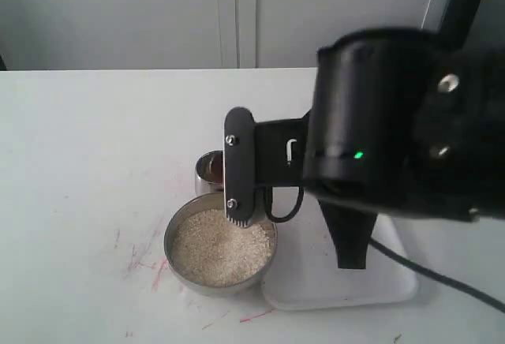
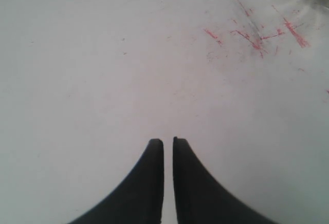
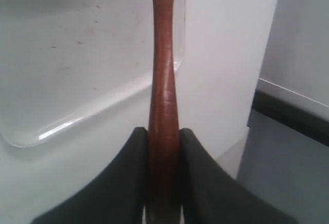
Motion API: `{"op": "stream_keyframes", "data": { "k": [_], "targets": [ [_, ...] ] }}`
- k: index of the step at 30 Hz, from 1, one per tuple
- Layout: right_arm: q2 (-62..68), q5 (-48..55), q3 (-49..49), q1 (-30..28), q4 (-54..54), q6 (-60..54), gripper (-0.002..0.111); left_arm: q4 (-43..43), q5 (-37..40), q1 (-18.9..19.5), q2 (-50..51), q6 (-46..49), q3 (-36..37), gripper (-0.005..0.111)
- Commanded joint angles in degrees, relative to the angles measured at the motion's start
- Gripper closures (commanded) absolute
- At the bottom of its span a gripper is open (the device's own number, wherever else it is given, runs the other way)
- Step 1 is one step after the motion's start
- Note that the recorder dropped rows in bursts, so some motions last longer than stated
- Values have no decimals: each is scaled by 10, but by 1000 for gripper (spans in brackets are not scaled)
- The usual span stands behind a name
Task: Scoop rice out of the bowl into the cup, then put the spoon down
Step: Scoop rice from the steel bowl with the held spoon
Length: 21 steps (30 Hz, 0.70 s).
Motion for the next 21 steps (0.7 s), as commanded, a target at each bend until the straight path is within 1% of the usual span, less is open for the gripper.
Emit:
{"op": "stream_keyframes", "data": {
  "k": [1,4,8,16,21],
  "targets": [
    [46,-19,35,4,-47,26,108,-3,28,-3,0,-3,5,92],
    [76,-50,55,5,-57,50,108,-3,28,-3,0,-3,5,92],
    [103,-77,75,6,-122,118,108,-3,28,-3,0,-3,5,92],
    [123,-87,80,6,-156,132,108,-3,28,-3,0,-3,5,92],
    [123,-87,80,6,-150,132,108,-3,28,-3,0,-3,5,92]
  ]
}}
